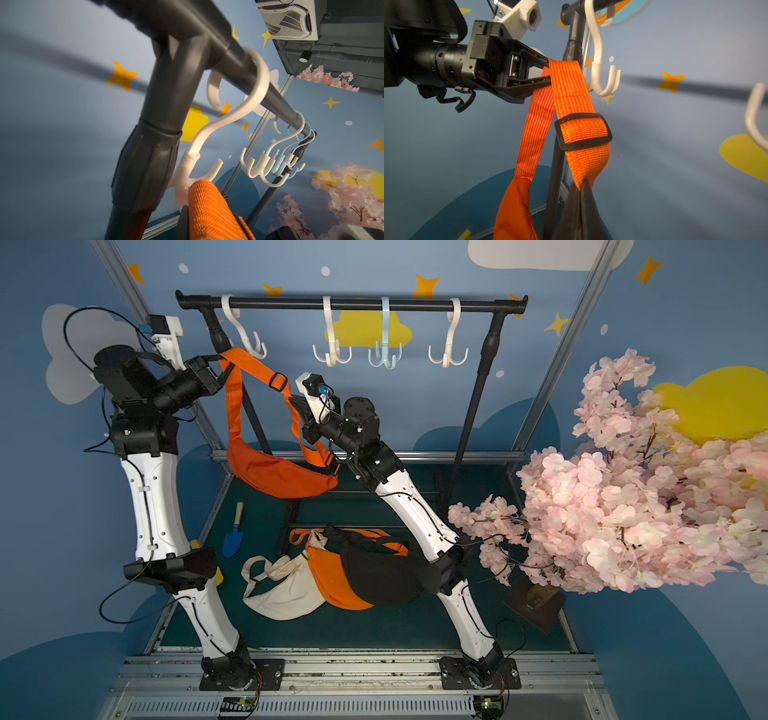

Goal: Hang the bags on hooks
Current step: Hang the bag on the hook.

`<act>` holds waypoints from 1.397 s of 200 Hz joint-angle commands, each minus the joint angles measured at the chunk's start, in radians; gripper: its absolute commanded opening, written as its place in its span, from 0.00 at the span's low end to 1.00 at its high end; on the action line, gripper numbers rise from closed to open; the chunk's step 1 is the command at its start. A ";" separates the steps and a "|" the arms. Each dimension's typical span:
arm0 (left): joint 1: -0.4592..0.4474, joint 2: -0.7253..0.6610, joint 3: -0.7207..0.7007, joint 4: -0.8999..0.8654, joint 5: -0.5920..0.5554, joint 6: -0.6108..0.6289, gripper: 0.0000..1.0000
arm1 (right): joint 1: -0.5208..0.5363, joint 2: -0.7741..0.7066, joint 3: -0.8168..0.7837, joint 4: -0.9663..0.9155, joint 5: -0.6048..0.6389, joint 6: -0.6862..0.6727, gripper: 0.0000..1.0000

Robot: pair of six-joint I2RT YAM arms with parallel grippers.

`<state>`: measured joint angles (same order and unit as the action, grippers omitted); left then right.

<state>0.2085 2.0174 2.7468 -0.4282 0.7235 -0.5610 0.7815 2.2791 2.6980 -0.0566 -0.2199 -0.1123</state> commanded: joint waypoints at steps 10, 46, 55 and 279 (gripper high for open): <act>0.046 -0.006 0.024 0.126 -0.135 -0.061 0.04 | -0.046 -0.038 0.025 -0.018 0.027 -0.003 0.00; 0.039 -0.001 0.025 0.144 -0.132 -0.096 0.06 | -0.071 -0.037 0.026 -0.016 0.007 0.020 0.00; 0.034 -0.001 0.024 0.146 -0.147 -0.095 0.07 | -0.076 -0.038 0.026 -0.010 0.007 0.022 0.00; -0.144 0.021 0.001 -0.035 -0.053 0.006 0.07 | -0.110 -0.064 -0.002 -0.016 -0.108 0.156 0.00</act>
<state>0.0628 2.0422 2.7457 -0.4854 0.6579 -0.5465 0.6586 2.2662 2.6942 -0.1425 -0.3046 -0.0147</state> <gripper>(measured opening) 0.073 0.048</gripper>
